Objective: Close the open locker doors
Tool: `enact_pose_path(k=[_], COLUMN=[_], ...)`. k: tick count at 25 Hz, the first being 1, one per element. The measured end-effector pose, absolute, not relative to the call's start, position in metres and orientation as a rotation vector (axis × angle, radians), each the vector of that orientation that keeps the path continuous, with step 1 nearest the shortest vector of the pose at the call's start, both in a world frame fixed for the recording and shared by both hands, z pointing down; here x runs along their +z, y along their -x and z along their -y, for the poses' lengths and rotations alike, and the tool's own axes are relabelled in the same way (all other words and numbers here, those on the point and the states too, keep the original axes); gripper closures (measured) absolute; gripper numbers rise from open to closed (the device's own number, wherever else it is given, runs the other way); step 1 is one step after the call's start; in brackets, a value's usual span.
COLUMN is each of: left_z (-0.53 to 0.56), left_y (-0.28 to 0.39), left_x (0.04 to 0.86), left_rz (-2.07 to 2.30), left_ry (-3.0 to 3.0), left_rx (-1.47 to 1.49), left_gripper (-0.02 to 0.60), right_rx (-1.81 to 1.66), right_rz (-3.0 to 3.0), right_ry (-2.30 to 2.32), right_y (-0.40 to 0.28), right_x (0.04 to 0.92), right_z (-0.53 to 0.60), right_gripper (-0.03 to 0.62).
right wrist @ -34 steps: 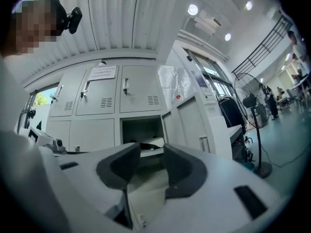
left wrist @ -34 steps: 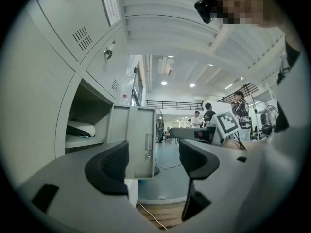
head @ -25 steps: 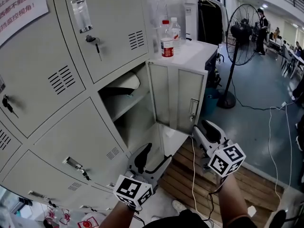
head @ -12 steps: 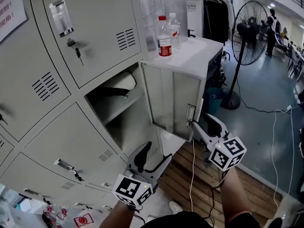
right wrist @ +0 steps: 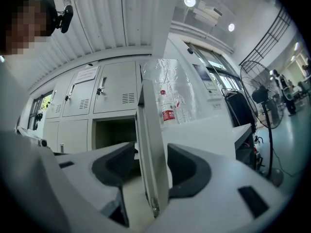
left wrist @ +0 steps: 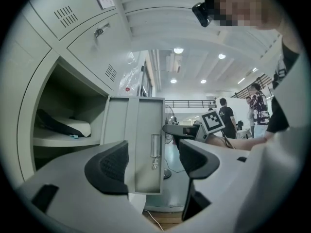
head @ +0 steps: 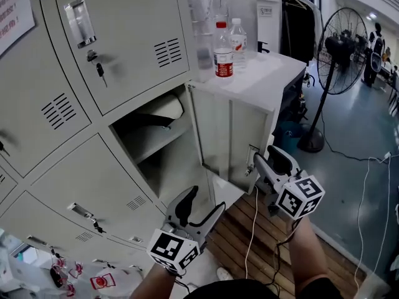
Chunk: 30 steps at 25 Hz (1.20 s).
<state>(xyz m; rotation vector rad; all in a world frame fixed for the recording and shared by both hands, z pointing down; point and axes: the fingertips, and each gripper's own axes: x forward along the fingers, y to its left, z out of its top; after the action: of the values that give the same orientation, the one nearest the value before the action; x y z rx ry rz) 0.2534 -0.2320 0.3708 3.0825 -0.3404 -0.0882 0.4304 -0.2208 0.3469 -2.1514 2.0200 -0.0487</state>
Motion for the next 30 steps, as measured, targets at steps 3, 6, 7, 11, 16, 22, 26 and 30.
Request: enact_pose_path(k=[3, 6, 7, 11, 16, 22, 26, 30], left_z=[0.234, 0.235, 0.235, 0.236, 0.240, 0.244, 0.248, 0.251], left_y=[-0.257, -0.258, -0.259, -0.259, -0.258, -0.251, -0.244, -0.234], left_x=[0.371, 0.371, 0.371, 0.372, 0.373, 0.372, 0.370, 0.367], left_rz=[0.373, 0.401, 0.409, 0.433, 0.452, 0.485, 0.510, 0.536], left_ry=[-3.085, -3.086, -3.086, -3.084, -3.077, -3.060, -3.039, -3.034], left_rx=[-0.082, -0.081, -0.081, -0.075, -0.074, -0.092, -0.113, -0.122], left_gripper=[0.255, 0.255, 0.255, 0.255, 0.258, 0.298, 0.367, 0.422], right_rx=[-0.053, -0.058, -0.060, -0.061, -0.044, -0.036, -0.037, -0.046], right_rz=[-2.051, -2.073, -2.074, -2.066, -2.076, -2.088, -2.090, -2.088], right_ry=[2.133, 2.120, 2.119, 2.118, 2.119, 2.124, 2.128, 2.129], right_y=[-0.434, -0.436, -0.437, -0.441, -0.439, -0.431, -0.423, -0.414], right_x=[0.348, 0.350, 0.350, 0.351, 0.350, 0.350, 0.351, 0.350], right_z=[0.227, 0.232, 0.233, 0.234, 0.235, 0.234, 0.232, 0.231], right_gripper=[0.393, 0.412, 0.421, 0.488, 0.494, 0.496, 0.496, 0.496])
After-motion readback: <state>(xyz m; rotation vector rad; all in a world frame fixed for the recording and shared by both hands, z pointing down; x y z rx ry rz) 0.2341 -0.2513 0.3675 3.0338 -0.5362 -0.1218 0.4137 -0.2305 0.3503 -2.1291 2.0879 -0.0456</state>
